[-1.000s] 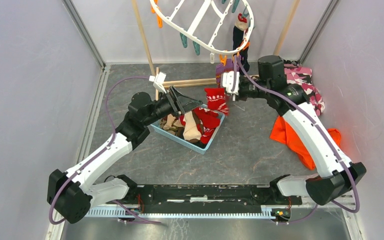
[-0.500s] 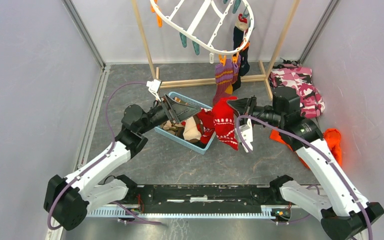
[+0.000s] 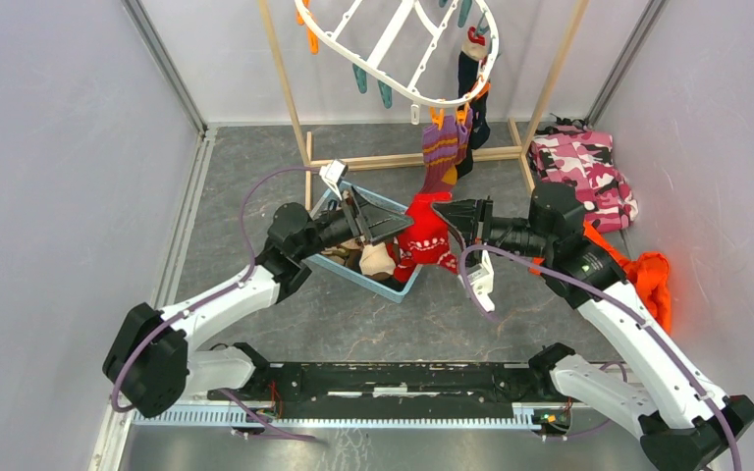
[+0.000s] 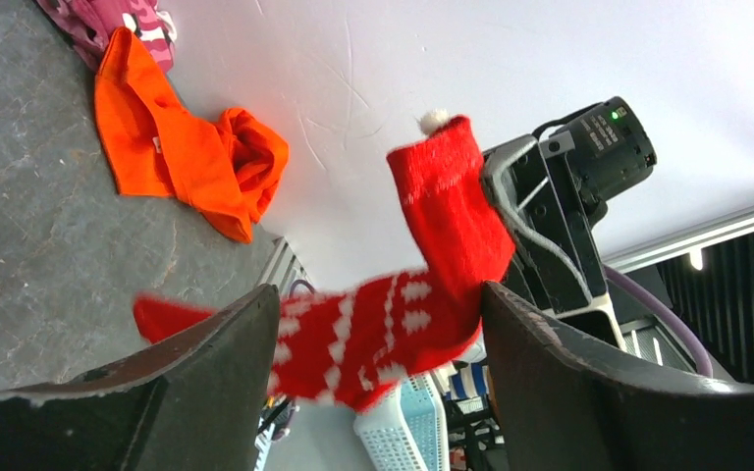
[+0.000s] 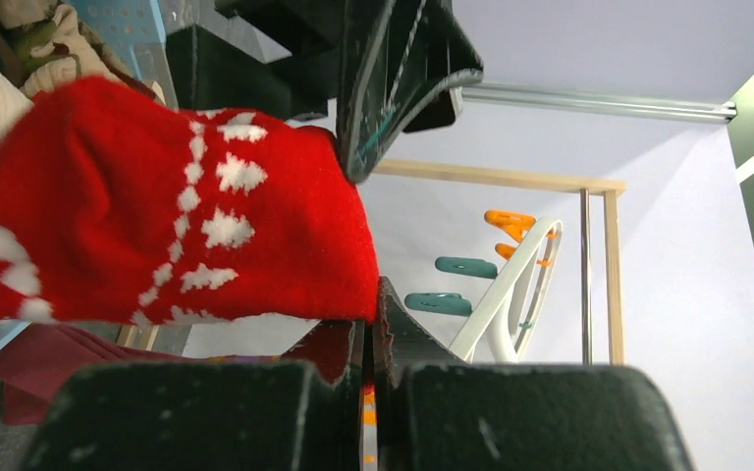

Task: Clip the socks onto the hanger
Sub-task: Pick up the sock from the bin.

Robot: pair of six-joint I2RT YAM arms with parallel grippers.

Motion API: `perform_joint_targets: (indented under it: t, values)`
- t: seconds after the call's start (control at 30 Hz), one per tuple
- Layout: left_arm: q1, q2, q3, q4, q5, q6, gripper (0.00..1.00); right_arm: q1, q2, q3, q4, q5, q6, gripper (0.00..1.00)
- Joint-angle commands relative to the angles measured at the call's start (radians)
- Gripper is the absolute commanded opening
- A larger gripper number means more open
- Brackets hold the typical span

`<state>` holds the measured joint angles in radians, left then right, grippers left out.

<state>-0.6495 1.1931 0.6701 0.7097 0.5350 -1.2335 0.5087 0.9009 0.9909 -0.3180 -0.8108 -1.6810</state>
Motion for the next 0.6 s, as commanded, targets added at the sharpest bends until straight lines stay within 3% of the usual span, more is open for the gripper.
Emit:
perform_joint_targets:
  t: [0.0,0.1,0.2,0.27,0.4,0.57]
  values:
    - [-0.009,0.041,0.077,0.109,0.037,-0.052,0.74,0.022,-0.017,-0.019,0.039,-0.013,-0.025,0.0]
    - [-0.009,0.071,0.092,0.143,0.058,-0.066,0.56,0.031,-0.019,-0.028,0.038,-0.006,-0.024,0.0]
    - [-0.009,0.092,0.088,0.211,0.083,-0.086,0.21,0.034,-0.02,-0.036,0.036,0.004,-0.013,0.0]
    - [-0.009,0.102,0.092,0.241,0.105,-0.089,0.06,0.034,-0.021,-0.039,0.036,0.012,0.009,0.0]
    - [-0.009,0.092,0.087,0.252,0.124,-0.032,0.02,0.033,-0.032,-0.05,0.043,0.033,0.066,0.05]
    - [-0.007,0.014,0.087,0.076,0.085,0.264,0.02,0.034,-0.067,-0.084,0.04,0.066,0.154,0.26]
